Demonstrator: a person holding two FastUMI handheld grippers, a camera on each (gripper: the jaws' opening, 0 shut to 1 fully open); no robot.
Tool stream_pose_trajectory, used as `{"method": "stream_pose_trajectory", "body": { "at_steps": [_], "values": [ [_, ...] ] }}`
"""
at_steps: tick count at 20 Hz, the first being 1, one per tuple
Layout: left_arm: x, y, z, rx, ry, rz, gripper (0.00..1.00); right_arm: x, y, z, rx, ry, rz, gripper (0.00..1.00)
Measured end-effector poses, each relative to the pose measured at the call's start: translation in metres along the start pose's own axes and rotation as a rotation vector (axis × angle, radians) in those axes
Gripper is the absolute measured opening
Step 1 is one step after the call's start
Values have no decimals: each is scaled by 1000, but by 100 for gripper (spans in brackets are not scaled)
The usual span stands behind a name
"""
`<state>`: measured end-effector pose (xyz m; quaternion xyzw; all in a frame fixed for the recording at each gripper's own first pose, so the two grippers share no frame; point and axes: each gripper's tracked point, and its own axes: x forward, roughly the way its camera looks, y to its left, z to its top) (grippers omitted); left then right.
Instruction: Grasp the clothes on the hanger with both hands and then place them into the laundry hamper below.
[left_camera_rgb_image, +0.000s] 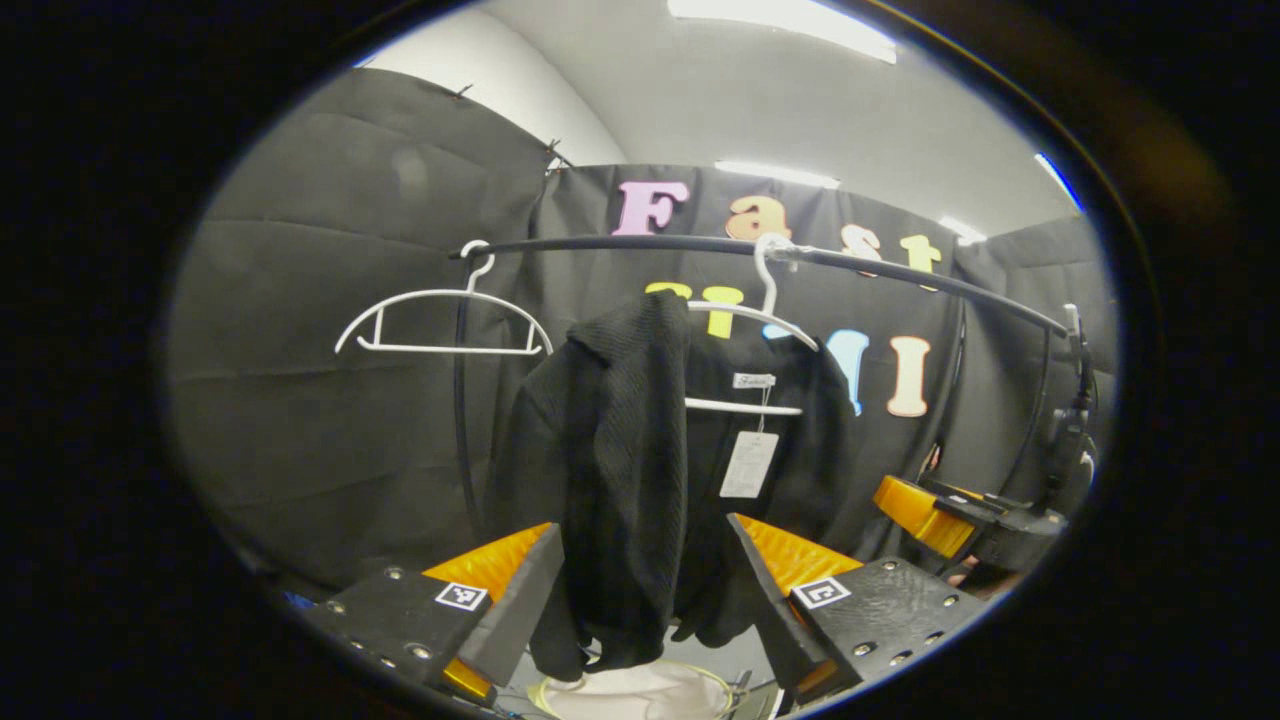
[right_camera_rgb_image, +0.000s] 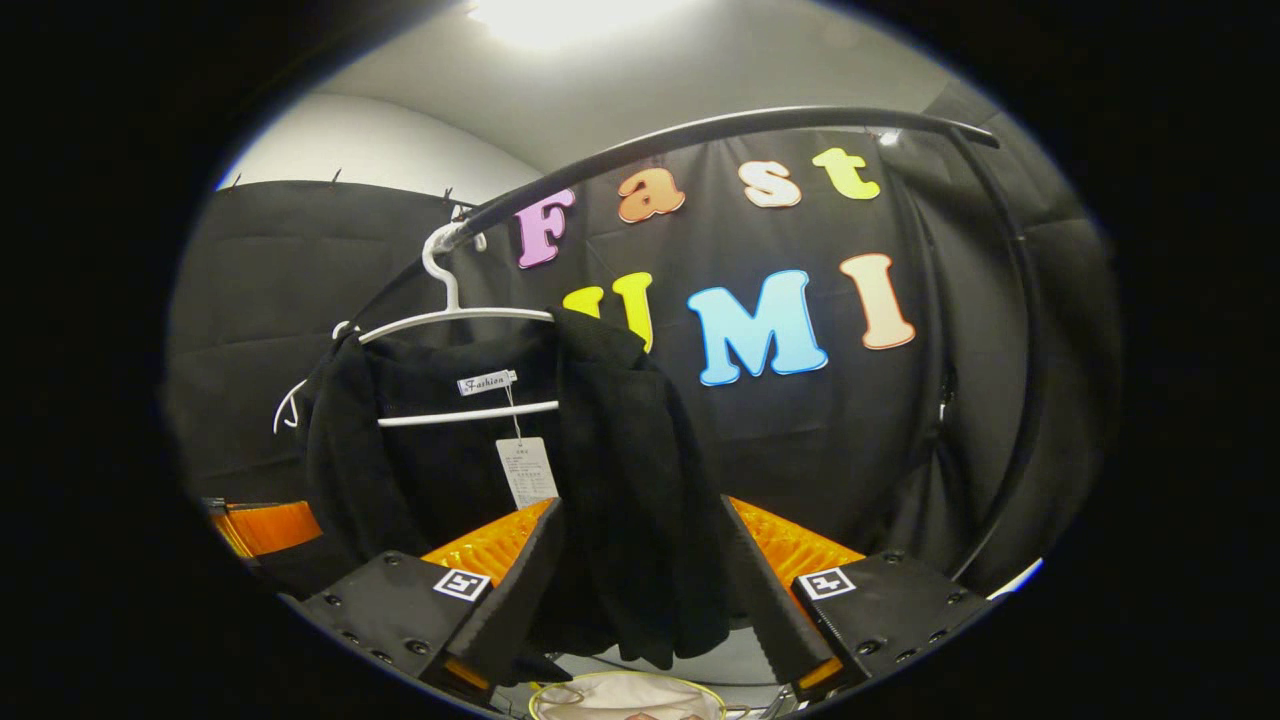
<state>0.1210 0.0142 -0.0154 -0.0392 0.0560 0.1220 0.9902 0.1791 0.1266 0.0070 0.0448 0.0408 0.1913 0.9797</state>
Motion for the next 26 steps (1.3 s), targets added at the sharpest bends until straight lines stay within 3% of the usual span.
{"method": "stream_pose_trajectory", "body": {
  "at_steps": [10,11,16,17,18,19,22,26],
  "values": [
    [55,-2,15,-34,-29,222,94,93,33,-10,21,2,183,93],
    [57,-3,14,-35,-31,235,94,98,34,-12,30,8,188,96],
    [70,-3,24,-15,-38,284,94,115,28,-9,16,2,151,93],
    [73,-1,25,-4,-40,296,94,118,27,-9,10,-1,144,99],
    [75,0,26,4,-39,303,94,121,26,-8,9,-2,138,93],
    [77,1,26,5,-40,307,94,124,26,-8,10,-4,133,93],
    [80,2,29,-2,-52,317,94,128,27,-3,23,-16,124,99],
    [83,8,31,23,-66,347,94,137,27,3,13,-40,104,93]
  ]
}}
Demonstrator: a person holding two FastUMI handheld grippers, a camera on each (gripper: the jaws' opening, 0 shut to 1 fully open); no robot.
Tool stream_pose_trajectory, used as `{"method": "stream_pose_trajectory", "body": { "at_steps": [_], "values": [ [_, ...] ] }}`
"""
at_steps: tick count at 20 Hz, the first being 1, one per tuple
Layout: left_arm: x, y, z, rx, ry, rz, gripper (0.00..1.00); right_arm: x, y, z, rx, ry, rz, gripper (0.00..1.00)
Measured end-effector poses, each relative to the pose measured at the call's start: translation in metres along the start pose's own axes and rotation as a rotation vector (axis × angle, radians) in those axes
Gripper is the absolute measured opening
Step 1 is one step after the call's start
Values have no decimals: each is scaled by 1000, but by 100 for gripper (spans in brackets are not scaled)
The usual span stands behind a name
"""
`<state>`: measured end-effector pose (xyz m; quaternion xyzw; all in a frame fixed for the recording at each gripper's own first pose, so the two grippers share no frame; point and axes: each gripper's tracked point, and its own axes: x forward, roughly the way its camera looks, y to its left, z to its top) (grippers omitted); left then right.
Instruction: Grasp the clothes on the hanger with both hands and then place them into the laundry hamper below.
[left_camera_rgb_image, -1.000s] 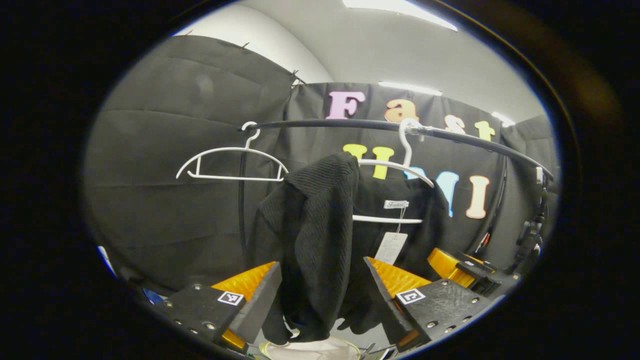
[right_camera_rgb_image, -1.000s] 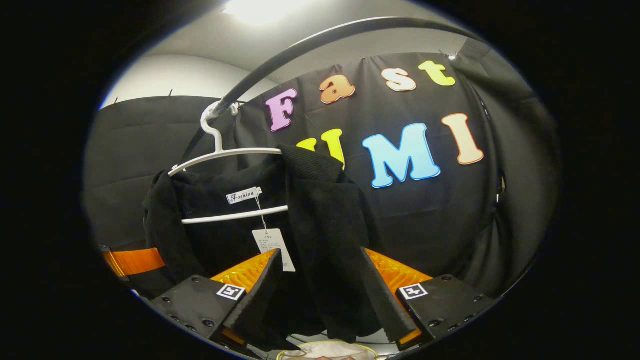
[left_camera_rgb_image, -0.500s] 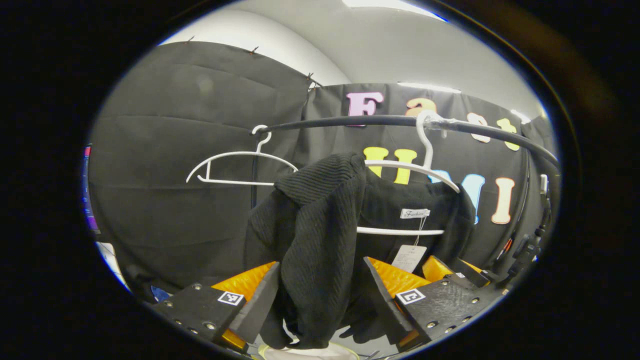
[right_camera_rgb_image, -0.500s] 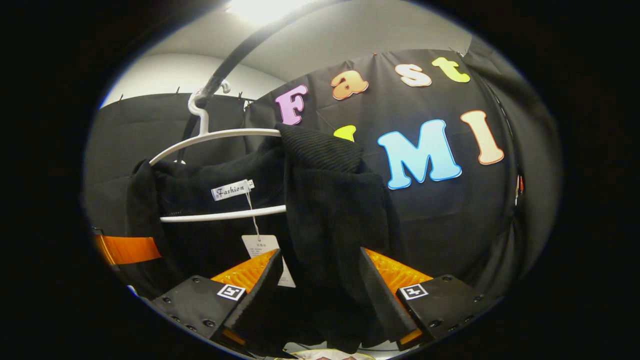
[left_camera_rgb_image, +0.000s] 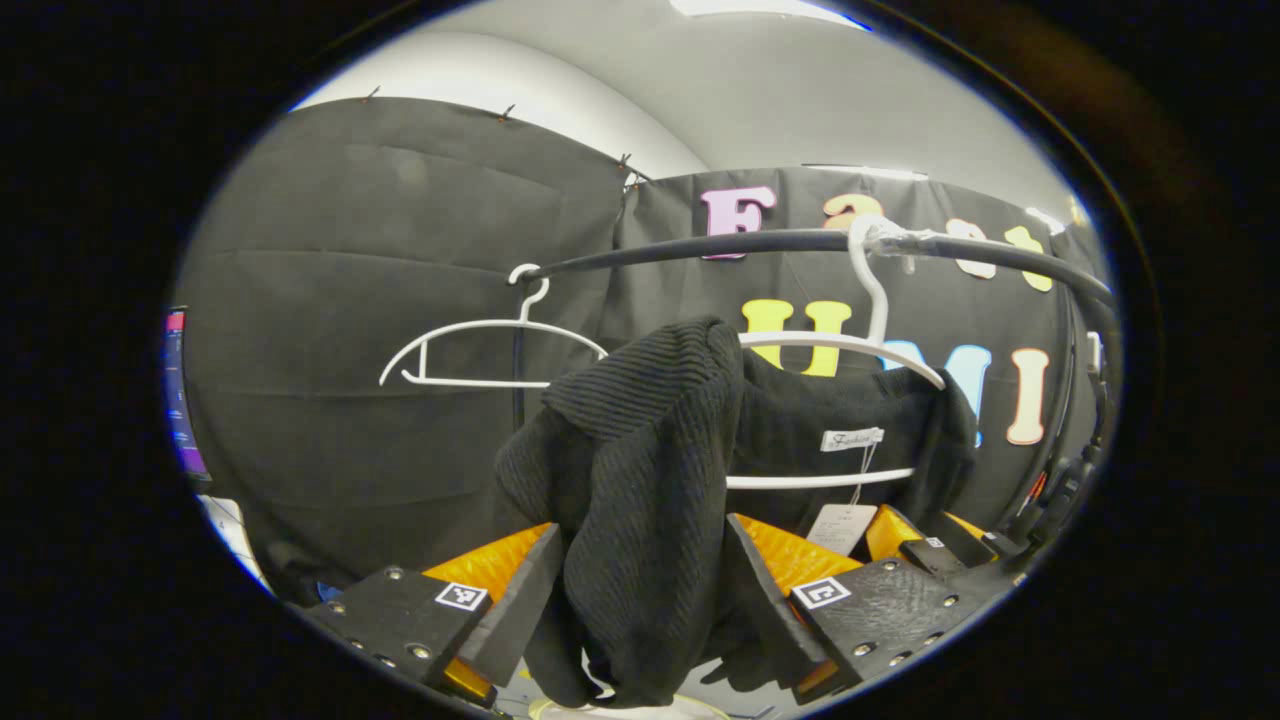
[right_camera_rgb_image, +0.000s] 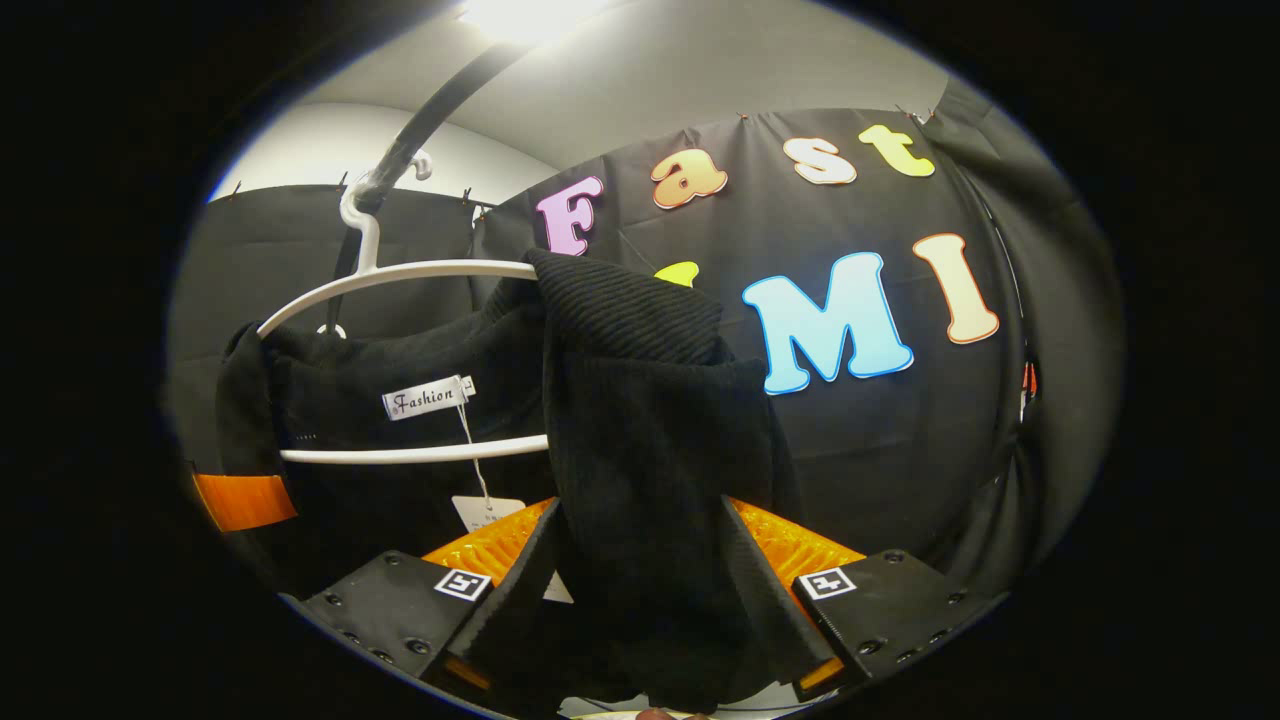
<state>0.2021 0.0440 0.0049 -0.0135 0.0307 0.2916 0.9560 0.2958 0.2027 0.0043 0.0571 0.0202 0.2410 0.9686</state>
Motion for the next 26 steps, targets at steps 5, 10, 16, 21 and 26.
{"method": "stream_pose_trajectory", "body": {
  "at_steps": [5,10,16,21,26],
  "values": [
    [9,1,0,-10,-12,3,94,7,-5,10,-28,-64,-13,95],
    [12,5,-1,-9,-11,-1,76,16,-9,7,-18,-51,-23,86],
    [7,-9,-2,-17,-6,-68,27,36,-17,8,54,-55,54,24],
    [-3,-16,7,-38,-38,-122,5,28,-5,5,51,-29,185,0],
    [-22,-10,28,-108,-68,-151,5,16,-12,16,69,-47,184,1]
  ]
}}
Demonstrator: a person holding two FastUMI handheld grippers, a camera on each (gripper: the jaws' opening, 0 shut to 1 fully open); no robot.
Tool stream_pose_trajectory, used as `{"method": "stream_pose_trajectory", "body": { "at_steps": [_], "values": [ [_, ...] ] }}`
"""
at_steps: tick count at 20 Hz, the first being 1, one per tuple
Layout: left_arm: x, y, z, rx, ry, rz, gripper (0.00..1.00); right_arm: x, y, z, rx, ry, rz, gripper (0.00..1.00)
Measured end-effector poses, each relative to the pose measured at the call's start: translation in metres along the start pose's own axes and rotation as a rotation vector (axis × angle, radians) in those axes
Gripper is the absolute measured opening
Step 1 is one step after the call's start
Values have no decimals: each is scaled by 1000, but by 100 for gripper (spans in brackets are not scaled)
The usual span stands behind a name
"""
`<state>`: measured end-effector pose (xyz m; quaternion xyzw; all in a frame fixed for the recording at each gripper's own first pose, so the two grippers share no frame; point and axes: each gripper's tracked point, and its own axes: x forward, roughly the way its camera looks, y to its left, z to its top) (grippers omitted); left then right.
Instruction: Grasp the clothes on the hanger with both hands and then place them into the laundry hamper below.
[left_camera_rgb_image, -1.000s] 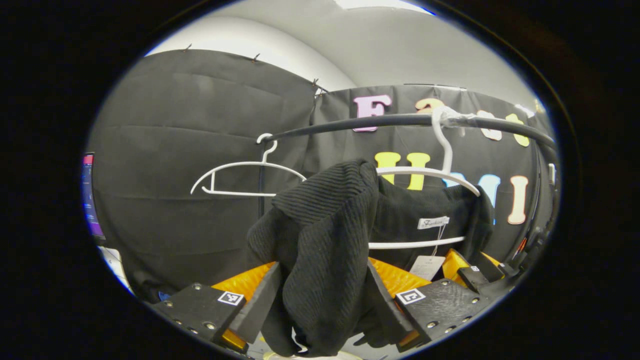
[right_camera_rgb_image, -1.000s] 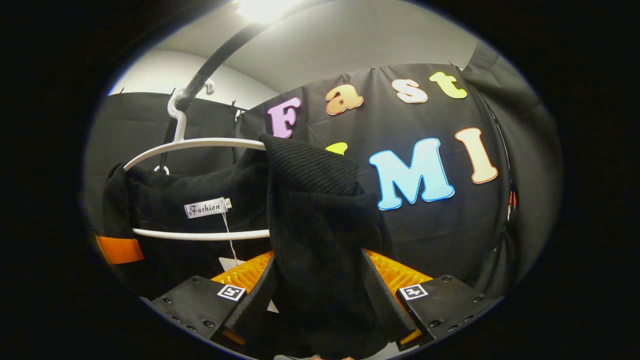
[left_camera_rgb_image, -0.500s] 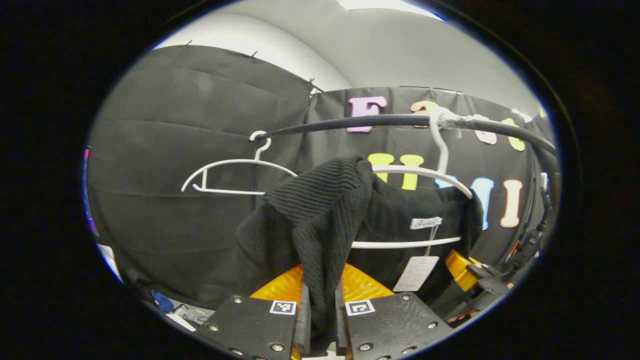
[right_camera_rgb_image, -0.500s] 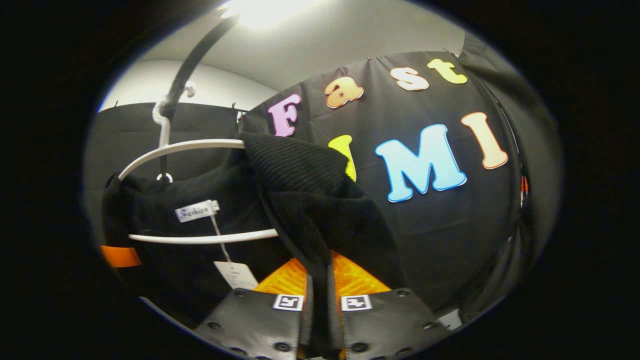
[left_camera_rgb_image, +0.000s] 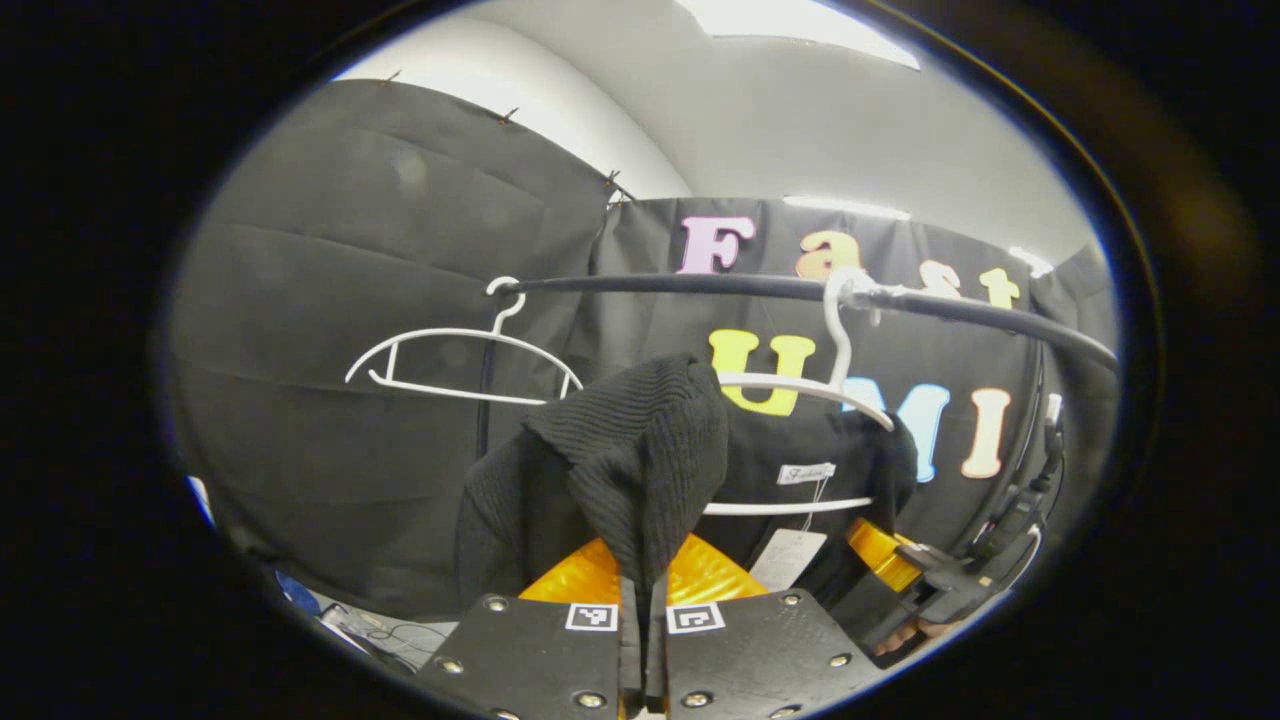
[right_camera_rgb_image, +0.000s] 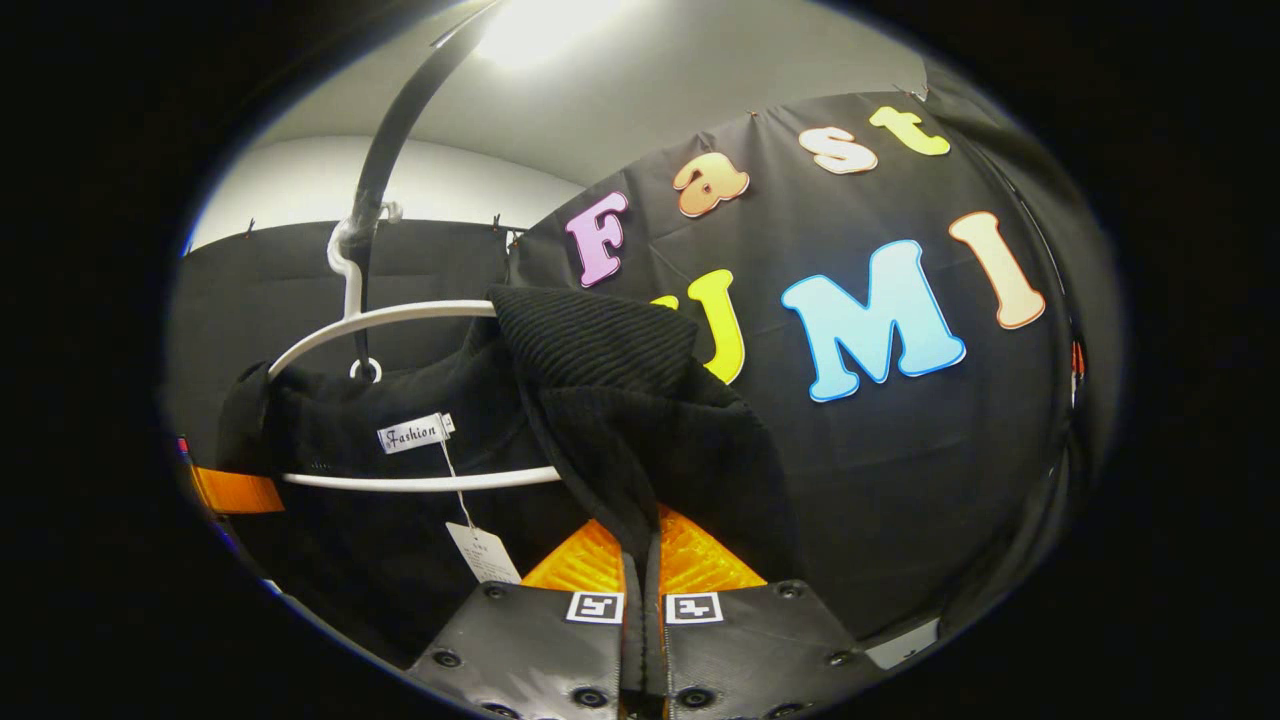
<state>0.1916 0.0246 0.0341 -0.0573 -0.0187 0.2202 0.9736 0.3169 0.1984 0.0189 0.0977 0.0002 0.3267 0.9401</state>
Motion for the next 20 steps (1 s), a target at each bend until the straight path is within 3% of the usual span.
{"method": "stream_pose_trajectory", "body": {
  "at_steps": [3,15,20],
  "values": [
    [-4,3,15,-14,-28,-12,1,-6,-5,10,23,-12,-11,1],
    [-16,32,71,-57,-140,2,5,-12,-43,58,59,-108,-76,1],
    [-12,46,91,-13,-187,19,3,-11,-54,75,38,-161,-114,5]
  ]
}}
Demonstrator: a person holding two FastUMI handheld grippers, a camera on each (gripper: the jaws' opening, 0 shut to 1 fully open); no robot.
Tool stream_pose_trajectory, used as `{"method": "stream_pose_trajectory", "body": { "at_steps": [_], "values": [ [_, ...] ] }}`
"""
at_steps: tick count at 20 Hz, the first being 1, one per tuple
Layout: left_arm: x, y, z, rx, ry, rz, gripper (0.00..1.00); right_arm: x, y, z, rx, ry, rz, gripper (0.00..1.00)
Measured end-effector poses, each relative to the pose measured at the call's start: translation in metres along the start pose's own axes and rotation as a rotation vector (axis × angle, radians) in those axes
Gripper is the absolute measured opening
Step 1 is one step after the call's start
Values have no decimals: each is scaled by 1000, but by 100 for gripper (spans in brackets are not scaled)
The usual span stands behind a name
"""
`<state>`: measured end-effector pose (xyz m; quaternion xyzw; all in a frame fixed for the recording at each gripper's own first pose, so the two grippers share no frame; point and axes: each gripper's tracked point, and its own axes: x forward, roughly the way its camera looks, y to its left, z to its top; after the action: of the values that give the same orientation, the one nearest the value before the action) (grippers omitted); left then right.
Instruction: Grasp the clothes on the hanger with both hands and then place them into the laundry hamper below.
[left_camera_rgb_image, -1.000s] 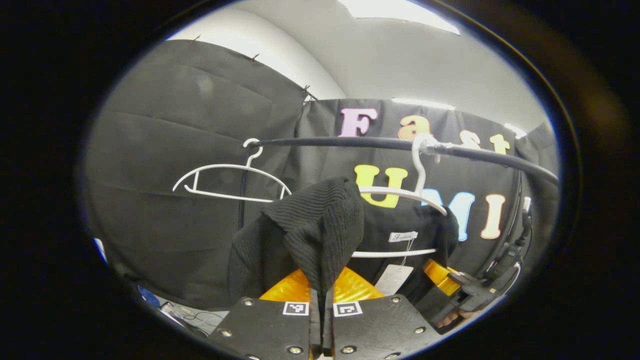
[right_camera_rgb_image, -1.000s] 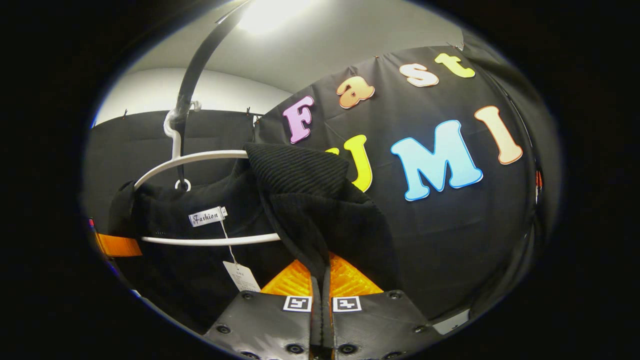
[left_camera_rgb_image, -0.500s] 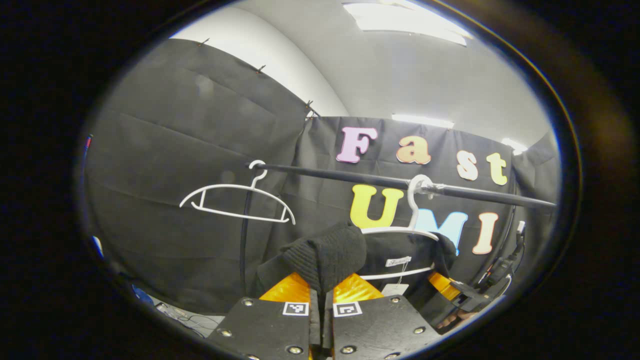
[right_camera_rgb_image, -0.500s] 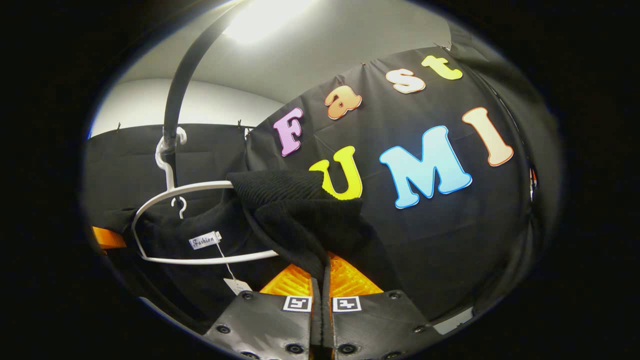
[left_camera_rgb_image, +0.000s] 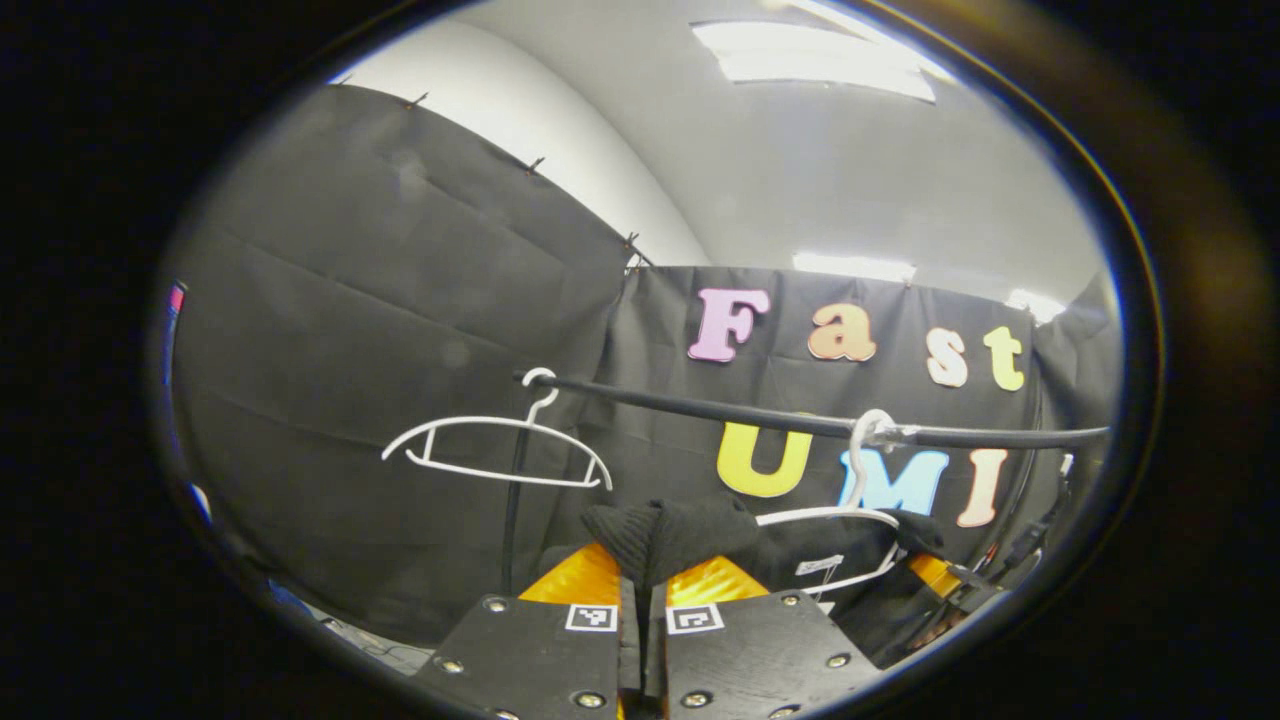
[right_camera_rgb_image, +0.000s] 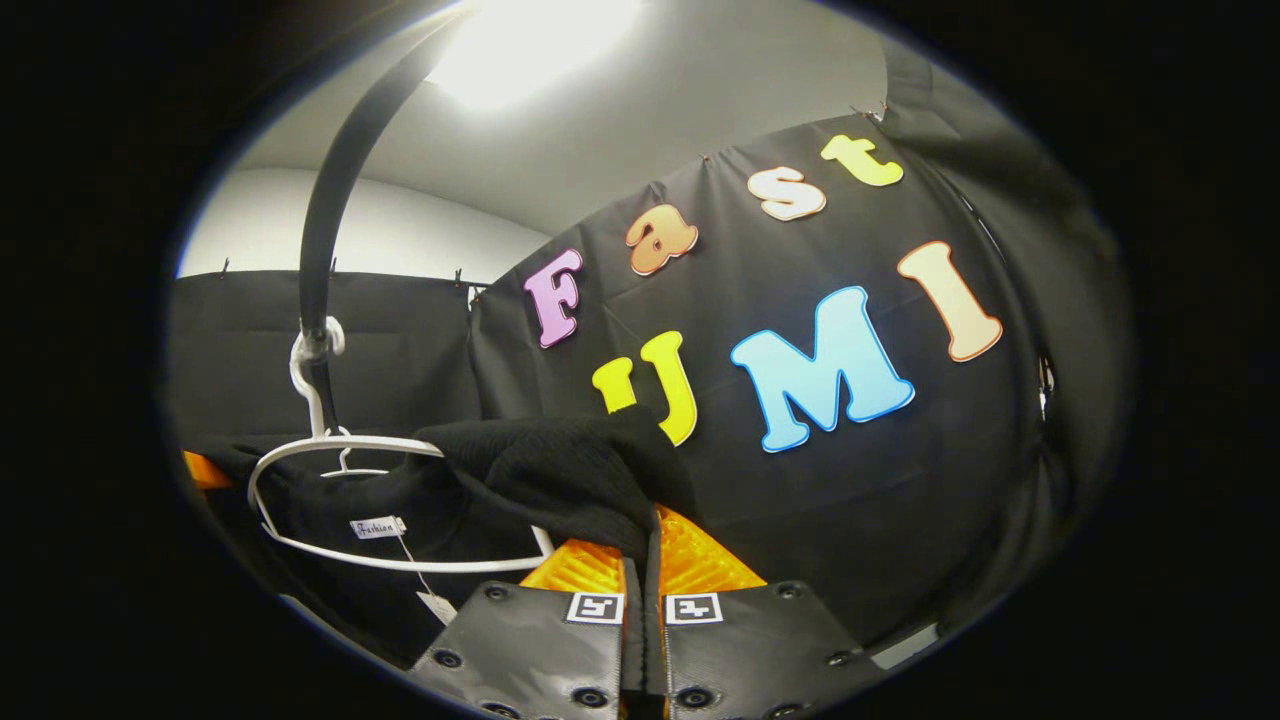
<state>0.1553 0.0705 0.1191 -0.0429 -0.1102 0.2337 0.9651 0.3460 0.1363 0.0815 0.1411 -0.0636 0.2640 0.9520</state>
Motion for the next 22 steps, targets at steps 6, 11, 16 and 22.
{"method": "stream_pose_trajectory", "body": {
  "at_steps": [6,11,16,22],
  "values": [
    [11,19,13,71,-19,-25,4,11,-14,16,-20,-78,-50,1],
    [31,31,14,88,-20,-46,5,21,-20,25,-58,-137,-84,1],
    [49,48,4,103,-1,-83,5,24,-26,13,-92,-129,-96,1],
    [59,68,-35,34,87,-90,5,32,-32,-10,-125,-91,-110,1]
  ]
}}
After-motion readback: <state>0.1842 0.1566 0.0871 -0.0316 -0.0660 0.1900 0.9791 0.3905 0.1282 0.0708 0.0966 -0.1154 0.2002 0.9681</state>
